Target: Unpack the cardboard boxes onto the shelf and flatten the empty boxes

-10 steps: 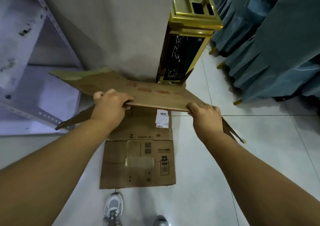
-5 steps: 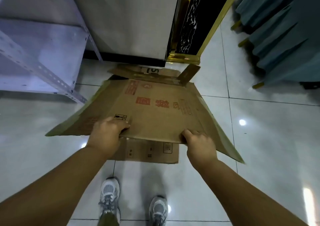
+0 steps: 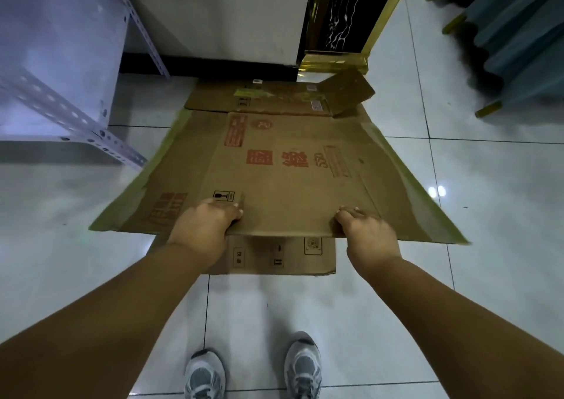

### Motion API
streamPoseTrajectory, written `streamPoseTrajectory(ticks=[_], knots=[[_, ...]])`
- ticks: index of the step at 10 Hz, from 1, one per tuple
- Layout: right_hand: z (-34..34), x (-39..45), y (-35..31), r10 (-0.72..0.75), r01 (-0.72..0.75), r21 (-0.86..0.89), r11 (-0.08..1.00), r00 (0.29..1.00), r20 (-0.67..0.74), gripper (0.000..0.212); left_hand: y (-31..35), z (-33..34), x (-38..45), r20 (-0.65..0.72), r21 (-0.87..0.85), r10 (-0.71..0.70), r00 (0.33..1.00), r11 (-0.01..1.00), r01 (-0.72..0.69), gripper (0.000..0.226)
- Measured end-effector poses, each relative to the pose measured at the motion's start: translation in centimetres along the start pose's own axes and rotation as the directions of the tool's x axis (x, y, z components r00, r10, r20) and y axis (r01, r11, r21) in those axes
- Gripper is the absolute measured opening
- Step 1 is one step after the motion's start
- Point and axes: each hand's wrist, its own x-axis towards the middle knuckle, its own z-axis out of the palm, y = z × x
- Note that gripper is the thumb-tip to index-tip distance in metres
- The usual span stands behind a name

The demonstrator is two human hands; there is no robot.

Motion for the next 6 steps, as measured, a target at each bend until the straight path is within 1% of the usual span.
streamPoseTrajectory(ticks=[1,2,3,4,5,6], knots=[[2.1,0.2,0.6,-0.007,0.008,-0.020,1.000,0.999,0.048,0.046,0.1,2.2,0.1,0.075,0.080,0.037,0.996,0.996,-0.043,0.053],[6.2,-0.4,0.7,-0.007,0.009,-0.017,1.000,0.989,0.147,0.056,-0.4,5.9,-0.7,0.160,0.108,0.002,0.987,0.994,-0.019,0.060],[8.8,-0.6,0.4,0.006,-0.003,-0.017,1.000,0.985,0.173,0.054,-0.9,8.0,-1.3,0.199,0.121,-0.032,0.979,0.993,0.008,0.059],[11.1,-0.7,0.1,-0.003,0.005,-0.010,1.000,0.986,0.166,0.047,-1.5,9.9,-1.6,0.218,0.150,-0.096,0.971,0.987,0.063,0.046],[12.5,-1.1,-0.9,0.024,-0.024,-0.001,1.000,0.983,0.184,0.033,-1.6,11.3,-3.0,0.290,0.167,-0.201,0.936,0.973,0.157,0.042],[12.3,-1.3,-1.3,0.038,-0.040,0.010,0.999,0.987,0.154,0.027,-1.6,11.6,-3.7,0.281,0.143,-0.171,0.944,0.981,0.135,0.042]])
